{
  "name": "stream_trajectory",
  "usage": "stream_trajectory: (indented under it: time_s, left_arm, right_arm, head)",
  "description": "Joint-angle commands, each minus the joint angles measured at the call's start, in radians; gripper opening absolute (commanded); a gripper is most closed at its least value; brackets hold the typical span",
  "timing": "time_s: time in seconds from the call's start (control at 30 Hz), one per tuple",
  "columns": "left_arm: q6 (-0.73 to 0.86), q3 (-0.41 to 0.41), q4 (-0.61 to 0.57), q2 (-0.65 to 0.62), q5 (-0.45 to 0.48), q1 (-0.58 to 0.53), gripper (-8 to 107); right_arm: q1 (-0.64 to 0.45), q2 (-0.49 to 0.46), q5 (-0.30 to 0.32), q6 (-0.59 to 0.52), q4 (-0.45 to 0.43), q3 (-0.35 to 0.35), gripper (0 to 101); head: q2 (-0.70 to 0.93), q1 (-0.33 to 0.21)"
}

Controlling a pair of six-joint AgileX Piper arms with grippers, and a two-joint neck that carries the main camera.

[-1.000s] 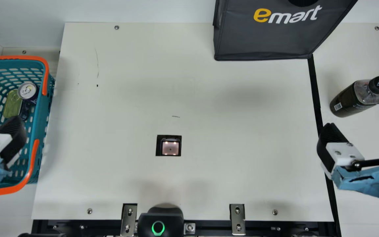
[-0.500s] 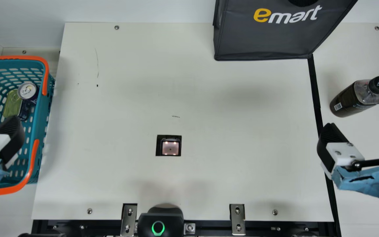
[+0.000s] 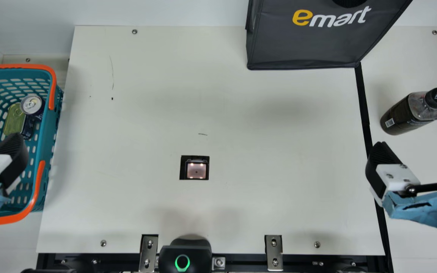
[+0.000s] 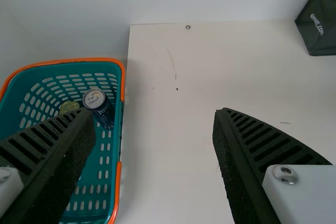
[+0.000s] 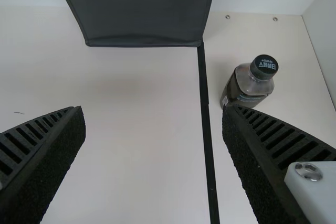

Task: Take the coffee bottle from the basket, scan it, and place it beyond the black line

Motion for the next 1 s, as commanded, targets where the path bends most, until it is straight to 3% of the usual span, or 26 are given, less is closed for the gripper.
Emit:
stream_trajectory:
  time_s: [0.0,0.97]
  left_arm:
    - [0.000,0.000,0.000,0.000,0.000,0.000,90]
    - [0.000,0.000,0.000,0.000,0.000,0.000,90]
  right_arm:
    - [0.000,0.000,0.000,0.000,0.000,0.000,91]
    - [0.000,0.000,0.000,0.000,0.000,0.000,91]
  head:
    - [0.002,-0.026]
    - [0.002,-0.026]
